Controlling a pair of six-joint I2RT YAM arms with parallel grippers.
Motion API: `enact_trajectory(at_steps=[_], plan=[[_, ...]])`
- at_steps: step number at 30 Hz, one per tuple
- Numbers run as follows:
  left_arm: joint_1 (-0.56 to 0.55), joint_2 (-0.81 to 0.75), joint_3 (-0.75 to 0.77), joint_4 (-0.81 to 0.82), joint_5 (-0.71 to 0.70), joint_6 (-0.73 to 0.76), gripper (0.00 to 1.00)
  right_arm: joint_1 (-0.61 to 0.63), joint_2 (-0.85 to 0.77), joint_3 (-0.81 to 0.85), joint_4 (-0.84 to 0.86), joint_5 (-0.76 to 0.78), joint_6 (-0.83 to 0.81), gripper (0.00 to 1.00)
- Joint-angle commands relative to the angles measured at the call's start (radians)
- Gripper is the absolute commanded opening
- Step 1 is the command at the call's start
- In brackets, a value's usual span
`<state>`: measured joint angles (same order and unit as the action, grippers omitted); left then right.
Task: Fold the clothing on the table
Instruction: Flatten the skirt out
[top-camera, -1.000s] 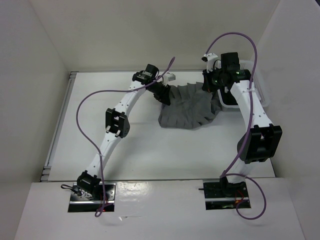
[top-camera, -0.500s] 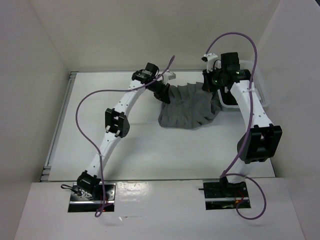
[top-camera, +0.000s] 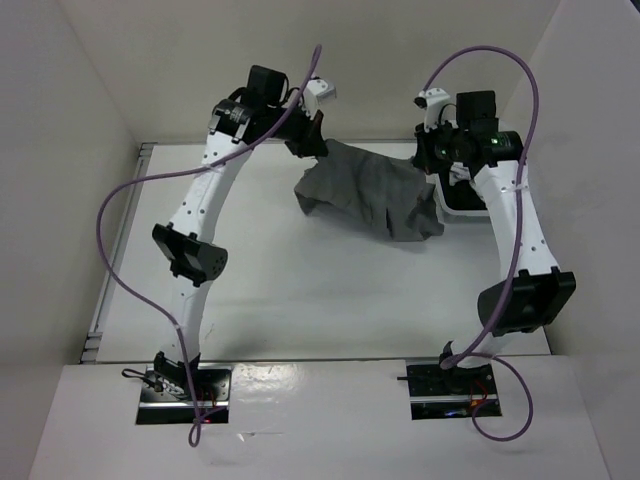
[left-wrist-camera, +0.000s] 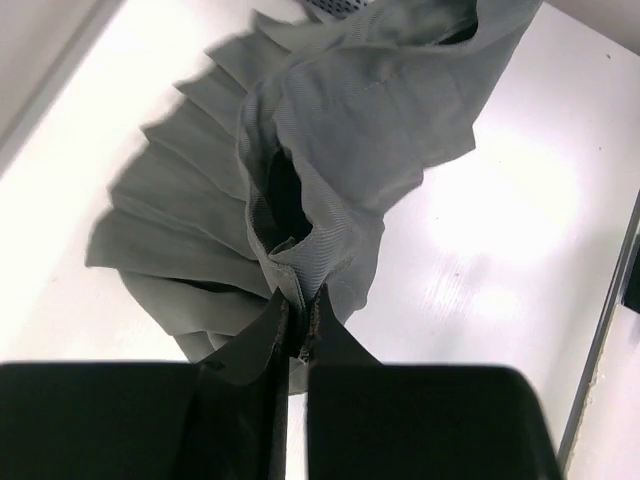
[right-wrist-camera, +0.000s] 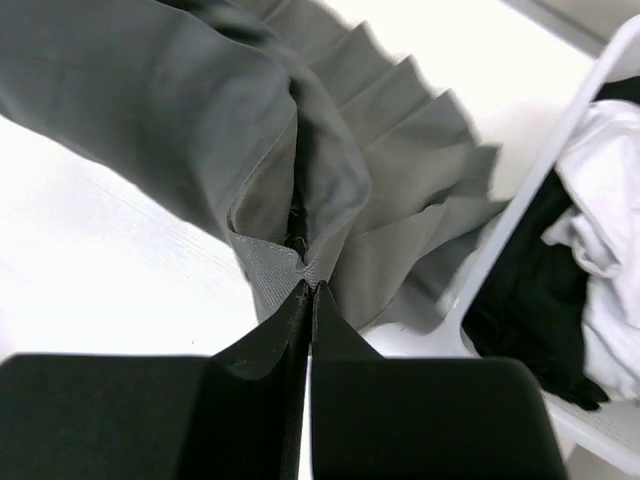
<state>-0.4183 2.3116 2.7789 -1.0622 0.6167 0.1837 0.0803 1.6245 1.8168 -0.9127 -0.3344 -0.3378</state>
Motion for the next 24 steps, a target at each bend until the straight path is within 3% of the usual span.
enact_trajectory(at_steps=[1, 4, 13, 18, 24], plan=[[-0.007, -0.118, -0.112, -0.016, -0.084, 0.010, 0.00, -0.007, -0.116, 0.065, -0.057, 0.009, 0.000, 0.00], [-0.007, -0.231, -0.211, 0.013, -0.112, 0.019, 0.00, -0.007, -0.158, 0.052, -0.057, 0.009, 0.000, 0.00], [-0.007, -0.658, -0.761, 0.183, -0.271, 0.046, 0.00, -0.027, -0.314, 0.018, -0.091, -0.064, -0.009, 0.00], [-0.007, -0.888, -0.987, 0.243, -0.371, 0.072, 0.00, -0.060, -0.428, -0.045, -0.091, -0.136, -0.029, 0.00], [0.071, -1.125, -1.162, 0.269, -0.280, 0.120, 0.00, -0.112, -0.523, -0.088, -0.135, -0.267, -0.076, 0.00]])
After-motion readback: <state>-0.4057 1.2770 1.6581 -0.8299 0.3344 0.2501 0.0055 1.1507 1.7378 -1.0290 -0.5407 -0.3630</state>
